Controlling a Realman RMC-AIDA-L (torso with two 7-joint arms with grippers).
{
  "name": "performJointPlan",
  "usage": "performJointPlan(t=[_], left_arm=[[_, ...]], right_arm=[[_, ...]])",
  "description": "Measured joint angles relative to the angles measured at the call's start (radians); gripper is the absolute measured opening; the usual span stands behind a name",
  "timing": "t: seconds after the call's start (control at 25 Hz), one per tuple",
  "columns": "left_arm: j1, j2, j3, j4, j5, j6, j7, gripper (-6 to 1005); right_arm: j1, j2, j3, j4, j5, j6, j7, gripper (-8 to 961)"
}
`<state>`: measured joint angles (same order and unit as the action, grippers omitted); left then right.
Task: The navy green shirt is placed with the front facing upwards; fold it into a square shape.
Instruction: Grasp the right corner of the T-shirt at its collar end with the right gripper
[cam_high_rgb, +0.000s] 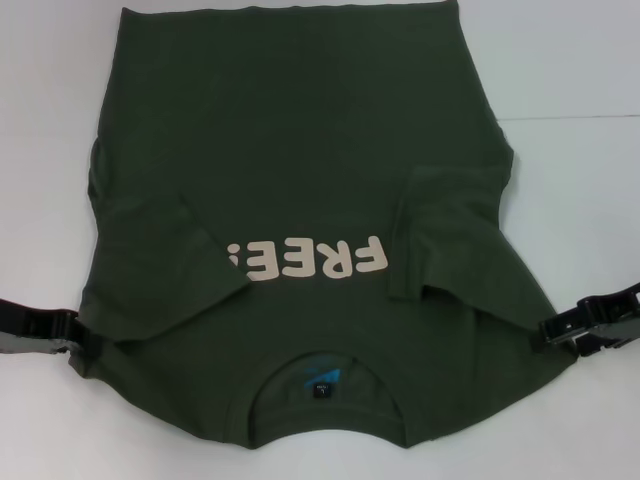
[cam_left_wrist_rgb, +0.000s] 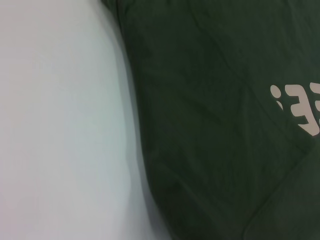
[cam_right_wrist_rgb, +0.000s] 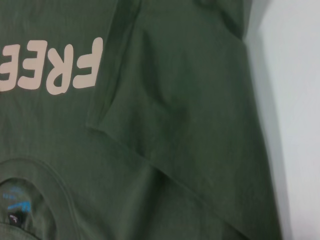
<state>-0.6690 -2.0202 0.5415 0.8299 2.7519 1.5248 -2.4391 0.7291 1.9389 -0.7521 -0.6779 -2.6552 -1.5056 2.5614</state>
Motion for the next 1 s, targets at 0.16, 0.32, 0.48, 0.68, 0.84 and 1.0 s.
performJointPlan(t=[0.16, 0.32, 0.48, 0.68, 0.84, 1.0], left_arm=[[0.0, 0.0, 0.0, 0.0, 0.0, 0.0, 0.0, 39], [0.0, 0.0, 0.0, 0.001, 0.0, 0.0, 0.0, 39], [0.0, 0.0, 0.0, 0.001, 0.0, 0.0, 0.0, 40], [-0.001, 0.0, 0.0, 0.002, 0.0, 0.0, 0.0, 40], [-0.002, 0.0, 0.0, 0.002, 0.0, 0.0, 0.0, 40], [-0.003, 0.0, 0.0, 0.002, 0.0, 0.0, 0.0, 40]], right_arm=[[0.003, 0.001, 0.0, 0.008, 0.0, 0.004, -0.001, 866], [0.007, 0.002, 0.0, 0.018, 0.0, 0.008, -0.002, 866], [0.008, 0.004, 0.001, 0.018, 0.001, 0.008, -0.002, 865], [0.016, 0.007, 0.003, 0.029, 0.009, 0.003, -0.002, 864], [0.023, 0.012, 0.002, 0.032, 0.009, -0.002, -0.003, 864], [0.034, 0.016, 0.005, 0.043, 0.009, -0.003, -0.003, 863]])
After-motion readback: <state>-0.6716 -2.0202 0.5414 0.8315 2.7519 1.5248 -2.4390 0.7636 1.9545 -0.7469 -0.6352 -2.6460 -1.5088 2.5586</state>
